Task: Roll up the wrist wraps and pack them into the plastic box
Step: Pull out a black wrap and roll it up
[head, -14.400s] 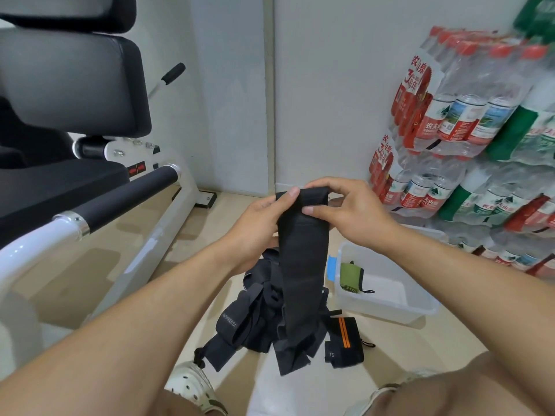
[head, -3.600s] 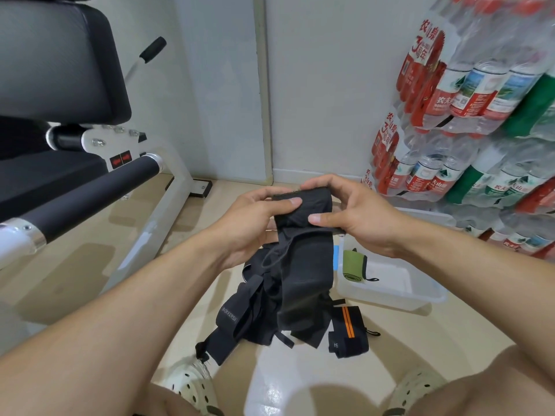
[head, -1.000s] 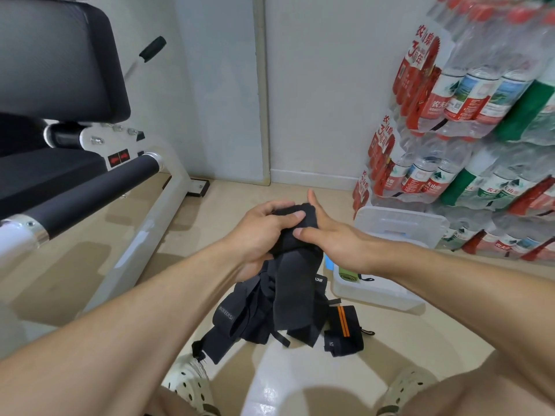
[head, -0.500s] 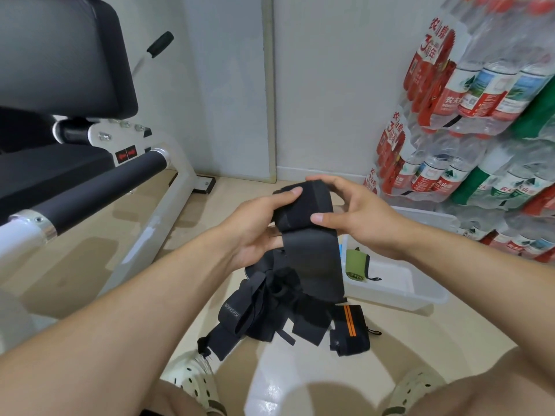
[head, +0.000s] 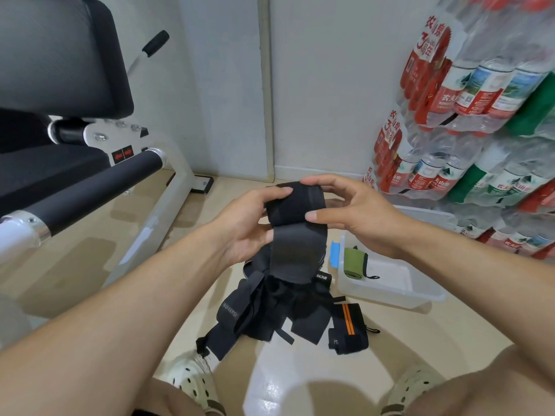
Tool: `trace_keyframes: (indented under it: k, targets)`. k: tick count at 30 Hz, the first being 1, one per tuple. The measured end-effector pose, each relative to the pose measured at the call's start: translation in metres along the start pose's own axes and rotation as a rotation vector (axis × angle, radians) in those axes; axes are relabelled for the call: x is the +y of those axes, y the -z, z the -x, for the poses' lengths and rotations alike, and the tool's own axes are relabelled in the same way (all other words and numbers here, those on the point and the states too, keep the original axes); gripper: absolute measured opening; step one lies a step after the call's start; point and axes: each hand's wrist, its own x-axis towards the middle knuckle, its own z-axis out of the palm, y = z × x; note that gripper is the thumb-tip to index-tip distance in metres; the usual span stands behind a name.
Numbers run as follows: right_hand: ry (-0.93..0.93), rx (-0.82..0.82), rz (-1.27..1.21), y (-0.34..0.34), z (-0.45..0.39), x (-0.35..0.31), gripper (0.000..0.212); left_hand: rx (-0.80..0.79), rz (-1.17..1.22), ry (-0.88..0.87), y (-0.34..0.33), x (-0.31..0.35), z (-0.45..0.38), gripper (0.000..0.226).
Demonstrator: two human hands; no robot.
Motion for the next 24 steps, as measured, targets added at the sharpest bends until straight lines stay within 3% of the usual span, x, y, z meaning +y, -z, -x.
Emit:
trace_keyframes:
  k: [3,8,13,17,21,24]
  targets:
    - [-0.082,0.007,-0.105,-0.0024,-0.0008,-0.0007,0.044,-0.057,-0.028,-0.055,0.0011,0.0019,-0.0007,0.012]
    - [-0.219,-0.055,-0.186,-0.0030,-0.0013,0.0012,0.033,-0.034,-0.049,-0.158,0.0019,0.0021,-0.0021,0.063]
    - [-0.280,-0.086,-0.227,-0.0013,0.0004,0.0043,0.035,-0.060,-0.106,-0.193,0.0015,-0.0016,-0.0009,0.075]
    - [-0.227,-0.026,-0.243,-0.0010,-0.0028,0.0037,0.033,-0.083,-0.077,-0.138,0.0034,-0.0010,-0.0031,0.065]
    - [-0.176,-0.003,-0.208,-0.0007,-0.0043,0.0047,0.043,-0.116,-0.077,-0.078,0.0050,-0.0004,-0.0040,0.025]
    - [-0.132,0.019,-0.179,-0.0010,-0.0043,0.0061,0.050,-0.104,-0.042,-0.032,0.0051,-0.0010,-0.0035,0.028]
